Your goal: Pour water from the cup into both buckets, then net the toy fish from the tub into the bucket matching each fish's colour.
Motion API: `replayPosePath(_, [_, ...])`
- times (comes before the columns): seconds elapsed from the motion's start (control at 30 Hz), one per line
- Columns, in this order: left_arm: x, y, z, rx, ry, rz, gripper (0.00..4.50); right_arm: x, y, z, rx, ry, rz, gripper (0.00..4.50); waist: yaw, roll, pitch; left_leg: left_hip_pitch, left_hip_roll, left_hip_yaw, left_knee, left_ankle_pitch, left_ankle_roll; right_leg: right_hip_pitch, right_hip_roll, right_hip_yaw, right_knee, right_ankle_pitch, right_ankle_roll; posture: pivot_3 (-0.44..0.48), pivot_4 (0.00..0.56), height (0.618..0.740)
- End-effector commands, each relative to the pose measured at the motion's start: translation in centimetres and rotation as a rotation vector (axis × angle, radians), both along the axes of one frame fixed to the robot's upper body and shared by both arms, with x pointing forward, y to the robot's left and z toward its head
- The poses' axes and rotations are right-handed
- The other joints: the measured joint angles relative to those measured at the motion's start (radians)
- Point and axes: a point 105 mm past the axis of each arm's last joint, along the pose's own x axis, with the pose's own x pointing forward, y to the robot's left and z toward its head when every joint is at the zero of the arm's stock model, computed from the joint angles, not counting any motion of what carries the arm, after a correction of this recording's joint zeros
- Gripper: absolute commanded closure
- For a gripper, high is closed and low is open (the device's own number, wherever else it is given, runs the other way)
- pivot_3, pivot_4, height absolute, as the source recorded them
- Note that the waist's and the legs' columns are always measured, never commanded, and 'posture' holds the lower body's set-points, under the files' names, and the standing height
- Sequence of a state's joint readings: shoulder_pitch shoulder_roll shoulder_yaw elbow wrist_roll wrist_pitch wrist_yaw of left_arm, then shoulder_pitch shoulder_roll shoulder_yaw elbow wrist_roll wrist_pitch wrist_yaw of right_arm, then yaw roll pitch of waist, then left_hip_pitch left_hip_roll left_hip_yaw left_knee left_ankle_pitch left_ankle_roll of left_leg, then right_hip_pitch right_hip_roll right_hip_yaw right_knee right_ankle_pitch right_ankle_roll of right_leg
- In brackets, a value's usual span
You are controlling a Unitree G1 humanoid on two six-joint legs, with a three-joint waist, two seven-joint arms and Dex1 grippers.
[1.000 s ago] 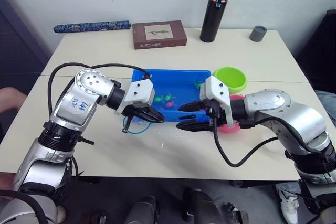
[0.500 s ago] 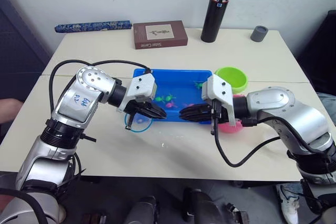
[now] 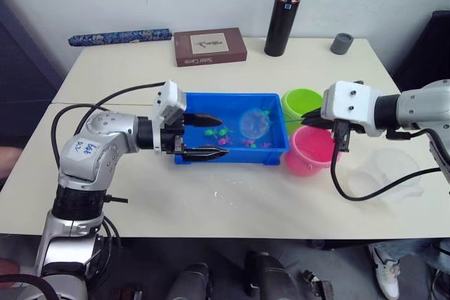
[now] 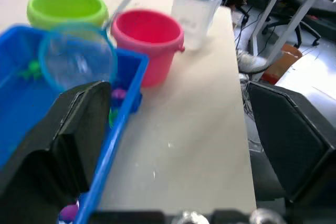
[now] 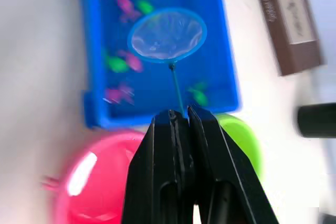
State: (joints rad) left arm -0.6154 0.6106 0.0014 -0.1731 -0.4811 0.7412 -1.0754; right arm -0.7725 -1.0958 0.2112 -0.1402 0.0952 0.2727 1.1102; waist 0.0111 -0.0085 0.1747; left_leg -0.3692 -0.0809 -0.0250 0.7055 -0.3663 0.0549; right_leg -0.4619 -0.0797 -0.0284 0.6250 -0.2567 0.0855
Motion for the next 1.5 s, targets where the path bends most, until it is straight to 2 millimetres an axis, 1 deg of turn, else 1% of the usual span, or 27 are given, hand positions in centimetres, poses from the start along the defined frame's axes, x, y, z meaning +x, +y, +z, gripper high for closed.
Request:
replayPosePath(0.03, [0.2, 0.6, -0.9, 0.043, -0.052, 0.063, 0.02, 1.0, -1.1, -0.4, -0.245, -0.130, 0.068, 4.50, -0.001, 0.000, 0.000, 0.001, 0.000, 0.001, 0.000, 0.000, 0.000, 0.000, 0.000, 0.001, 0.000, 0.000, 0.000, 0.000, 0.150, 0.740])
replayPosePath(0.2, [0.7, 0.2, -1.2, 0.000, -0.011, 0.107, 0.02, 1.8, -0.9, -1.5, -0.386, -0.168, 0.145, 4.50, 0.004, 0.000, 0.000, 0.000, 0.000, 0.002, 0.000, 0.000, 0.000, 0.000, 0.000, 0.001, 0.000, 0.000, 0.000, 0.000, 0.150, 0.740])
replayPosePath(0.3, [1.1, 0.3, -1.5, 0.007, -0.003, 0.120, 0.02, 2.0, -0.9, -1.6, -0.476, -0.190, 0.184, 4.50, 0.002, 0.000, 0.000, 0.000, 0.000, 0.002, 0.000, 0.000, 0.000, 0.000, 0.000, 0.002, 0.000, 0.000, 0.000, 0.000, 0.150, 0.740])
replayPosePath(0.37, [1.3, 0.3, -1.4, 0.008, -0.005, 0.122, 0.02, 2.1, -1.0, -1.7, -0.502, -0.195, 0.200, 4.50, 0.003, 0.000, 0.000, 0.000, 0.000, 0.002, 0.000, 0.000, 0.000, 0.000, 0.000, 0.001, 0.000, 0.000, 0.000, 0.000, 0.150, 0.740])
replayPosePath(0.5, [1.3, 0.2, -1.1, 0.014, -0.013, 0.115, 0.02, 1.5, -0.6, -2.1, -0.484, -0.158, 0.228, 4.50, 0.006, 0.000, 0.000, 0.000, 0.000, 0.002, 0.000, 0.000, 0.000, 0.000, 0.000, 0.001, -0.001, 0.000, 0.000, 0.000, 0.150, 0.740])
replayPosePath(0.73, [0.7, 0.2, -1.1, 0.037, -0.016, 0.086, 0.02, 0.2, 0.2, -2.9, -0.387, -0.074, 0.224, 4.50, 0.010, 0.000, 0.000, 0.000, 0.000, 0.002, 0.000, 0.000, 0.000, 0.000, 0.000, 0.001, 0.000, 0.000, 0.000, 0.000, 0.150, 0.740])
replayPosePath(0.83, [0.7, 0.2, -1.1, 0.041, -0.017, 0.084, 0.02, 0.1, 0.6, -2.9, -0.353, -0.063, 0.212, 4.50, 0.010, 0.000, 0.000, 0.000, 0.000, 0.002, 0.000, 0.000, 0.000, 0.000, 0.000, 0.001, 0.000, 0.000, 0.000, 0.000, 0.150, 0.740])
replayPosePath(0.93, [0.5, 0.1, -1.3, 0.071, -0.030, 0.062, 0.02, 0.3, 0.3, -3.1, -0.347, -0.047, 0.187, 4.50, 0.008, 0.001, 0.000, 0.001, 0.000, 0.002, 0.000, 0.000, 0.000, 0.000, 0.001, 0.001, 0.000, 0.000, 0.000, 0.000, 0.150, 0.740])
replayPosePath(1.13, [0.7, 0.3, -1.2, 0.074, -0.038, 0.063, 0.02, -0.1, 0.0, -4.3, -0.228, 0.071, 0.125, 4.50, 0.011, 0.001, 0.000, 0.000, 0.000, 0.002, 0.000, 0.000, 0.000, 0.000, 0.000, 0.001, 0.000, 0.000, 0.000, 0.000, 0.150, 0.740])
replayPosePath(1.3, [0.8, 0.3, -0.9, 0.073, -0.047, 0.061, 0.02, -0.4, 0.0, -4.4, -0.041, 0.172, 0.029, 4.50, 0.012, 0.001, 0.000, 0.000, 0.000, 0.002, 0.000, 0.000, 0.000, 0.000, 0.000, 0.001, 0.000, 0.000, 0.000, 0.000, 0.150, 0.740])
replayPosePath(1.5, [1.0, 0.3, -1.0, 0.076, -0.062, 0.058, 0.02, -0.9, -0.1, -4.2, 0.244, 0.346, -0.124, 4.50, 0.013, 0.001, 0.000, 0.000, 0.001, 0.002, 0.000, 0.000, 0.000, 0.000, 0.000, 0.001, 0.001, 0.000, 0.000, 0.000, 0.150, 0.740])
